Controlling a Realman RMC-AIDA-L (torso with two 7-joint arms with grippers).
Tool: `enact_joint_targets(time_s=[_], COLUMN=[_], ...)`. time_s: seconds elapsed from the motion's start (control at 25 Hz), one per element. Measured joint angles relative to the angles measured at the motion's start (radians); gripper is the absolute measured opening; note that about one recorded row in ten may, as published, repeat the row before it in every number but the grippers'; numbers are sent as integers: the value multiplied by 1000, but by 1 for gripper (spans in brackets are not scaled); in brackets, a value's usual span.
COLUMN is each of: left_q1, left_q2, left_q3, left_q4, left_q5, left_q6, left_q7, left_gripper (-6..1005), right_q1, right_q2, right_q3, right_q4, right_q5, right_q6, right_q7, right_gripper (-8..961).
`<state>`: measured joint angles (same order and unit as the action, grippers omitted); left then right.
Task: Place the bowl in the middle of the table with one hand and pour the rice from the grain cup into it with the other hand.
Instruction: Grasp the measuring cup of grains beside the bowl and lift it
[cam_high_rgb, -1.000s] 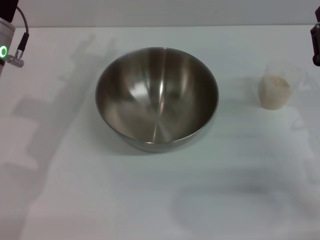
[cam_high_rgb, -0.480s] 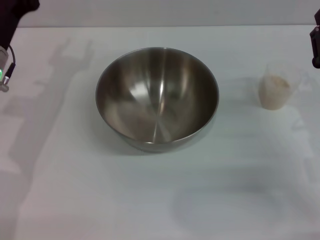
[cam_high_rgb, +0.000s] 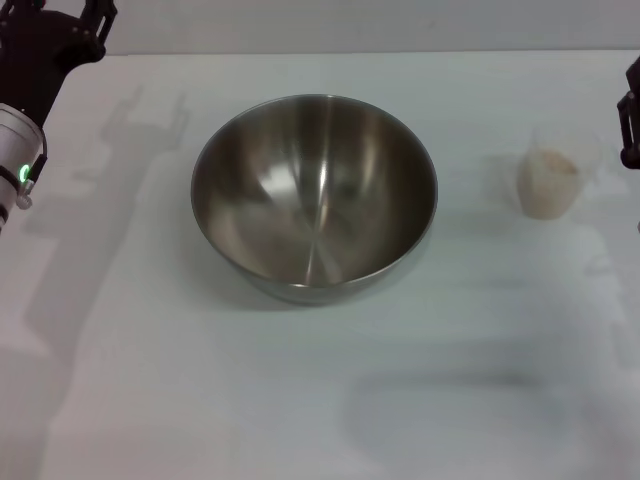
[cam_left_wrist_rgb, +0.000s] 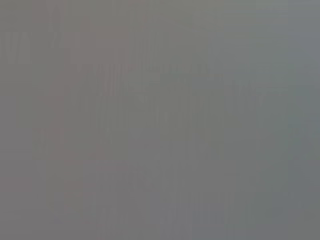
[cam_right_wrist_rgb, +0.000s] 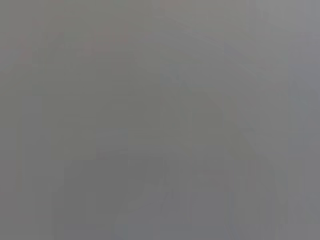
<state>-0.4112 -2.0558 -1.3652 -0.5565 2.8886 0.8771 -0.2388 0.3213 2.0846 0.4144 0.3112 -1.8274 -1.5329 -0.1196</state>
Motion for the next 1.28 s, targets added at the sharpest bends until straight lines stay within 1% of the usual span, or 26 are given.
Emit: enact_joint_targets(time_s=[0.04,0.32,0.48,0.64,0.8,0.92,1.04,1.28], left_q1=[-4,-8,-10,0,-2,-5,-5,-1], left_q2=[1,3,12,3,1,-2,-5,-7], left_q3=[0,-1,7,14,14,9,10,13], left_q4=[1,5,7,4,9,11,18,15], left_q5=[0,0,0,0,0,-1,-2,-2], left_q6=[-7,-7,-21,-18,-17,-40,-38,-29], left_q7=[1,2,37,131,132,132,133,133], left_gripper=[590,590,590,590,590,590,590,590], right_q1=[-11,-39,-55,-84,-100,-116,-141,-163], right_q2=[0,1,1,2,3,4,5,4], right_q3=[18,33,33,33,32,31,21,19], right_q4=[19,56,70,97,112,128,138,145], right_q5=[0,5,11,11,11,11,11,11], right_q6=[16,43,50,69,87,114,123,125], right_q7=[0,0,0,0,0,3,51,82], right_gripper=[452,452,451,451,451,451,451,450])
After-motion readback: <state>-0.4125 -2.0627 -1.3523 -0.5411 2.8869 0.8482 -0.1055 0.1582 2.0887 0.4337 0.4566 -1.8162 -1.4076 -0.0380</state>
